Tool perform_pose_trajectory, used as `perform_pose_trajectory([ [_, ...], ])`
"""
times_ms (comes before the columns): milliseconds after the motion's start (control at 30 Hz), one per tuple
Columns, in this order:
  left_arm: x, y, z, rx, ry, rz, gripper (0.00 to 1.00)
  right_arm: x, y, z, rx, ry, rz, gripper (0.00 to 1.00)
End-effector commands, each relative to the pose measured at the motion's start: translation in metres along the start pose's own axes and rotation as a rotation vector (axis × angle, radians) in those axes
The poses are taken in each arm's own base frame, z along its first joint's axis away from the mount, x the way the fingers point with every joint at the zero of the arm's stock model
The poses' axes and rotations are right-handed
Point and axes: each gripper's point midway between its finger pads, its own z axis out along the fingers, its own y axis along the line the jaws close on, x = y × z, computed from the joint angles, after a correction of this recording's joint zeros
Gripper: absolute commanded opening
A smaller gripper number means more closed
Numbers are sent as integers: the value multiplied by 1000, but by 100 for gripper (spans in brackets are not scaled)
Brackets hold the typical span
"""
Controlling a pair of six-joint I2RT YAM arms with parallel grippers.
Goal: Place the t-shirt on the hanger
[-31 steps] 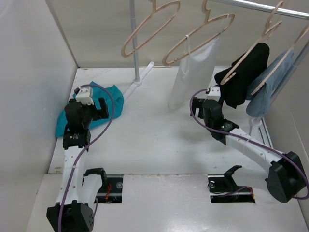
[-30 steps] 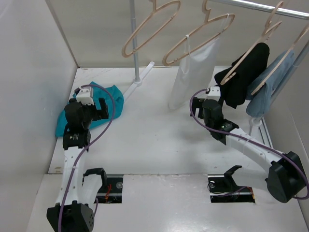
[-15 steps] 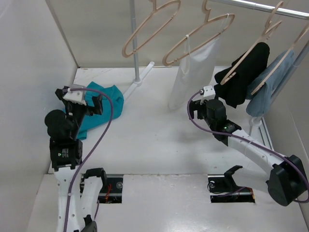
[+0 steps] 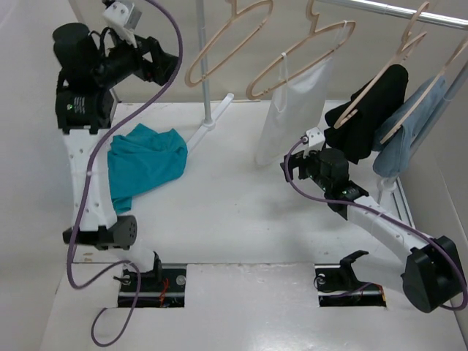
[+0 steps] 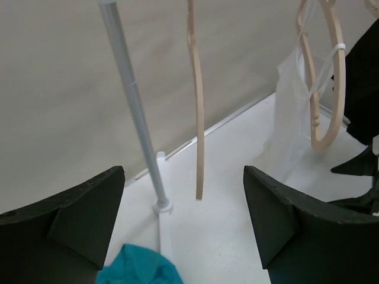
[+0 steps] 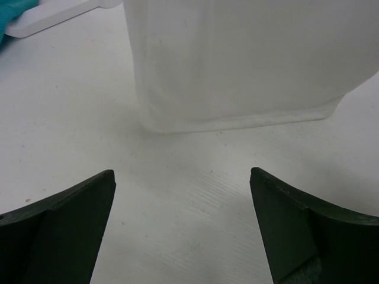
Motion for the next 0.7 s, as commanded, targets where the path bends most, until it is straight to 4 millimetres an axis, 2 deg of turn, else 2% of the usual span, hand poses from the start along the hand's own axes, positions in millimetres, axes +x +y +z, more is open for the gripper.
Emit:
perform_pose_trajectory([
  [0, 3, -26, 12, 140, 38, -124, 78, -16, 2, -4, -41, -76, -10, 100],
  [33, 5, -27, 20, 153, 27, -131, 79, -15, 2, -7, -41, -80, -10, 100],
  [67, -10, -37, 29, 189, -44, -85, 81, -17, 4, -8, -50, -89, -11, 100],
  [100, -15, -43, 32, 205, -71, -87, 84, -13, 4, -10, -50, -83, -11, 100],
  [133, -8, -44, 41, 220, -73, -102, 88, -12, 5, -14, -50, -89, -2, 100],
  [200, -19, -53, 49, 269, -109, -105, 94, -9, 5, -18, -50, -90, -2, 100],
  [233, -20, -55, 52, 292, -104, -149, 95, -5, 2, -20, -41, -87, 1, 100],
  [267, -28, -57, 53, 313, -122, -150, 96, -10, 2, -23, -41, -105, 9, 100],
  [300, -26, -54, 61, 327, -129, -158, 96, -4, 2, -23, -42, -92, 10, 100],
  [367, -29, -60, 67, 338, -145, -140, 96, -5, 2, -27, -41, -105, 9, 100],
  [400, -21, -66, 78, 341, -125, -143, 96, -5, 2, -27, -41, -105, 9, 100],
  [500, -8, -60, 99, 255, -100, -101, 95, 0, 1, -27, -33, -94, 21, 100],
  [567, 10, -50, 117, 151, -57, -99, 89, 0, 1, -27, -33, -94, 30, 100],
  [600, 9, -46, 118, 107, -58, -76, 86, 0, 1, -27, -33, -94, 30, 100],
  [633, 15, -45, 127, 77, -48, -30, 84, 0, 1, -27, -33, -94, 30, 100],
  [667, 24, -31, 133, -13, -25, -22, 84, 3, 2, -27, -33, -83, 30, 100],
])
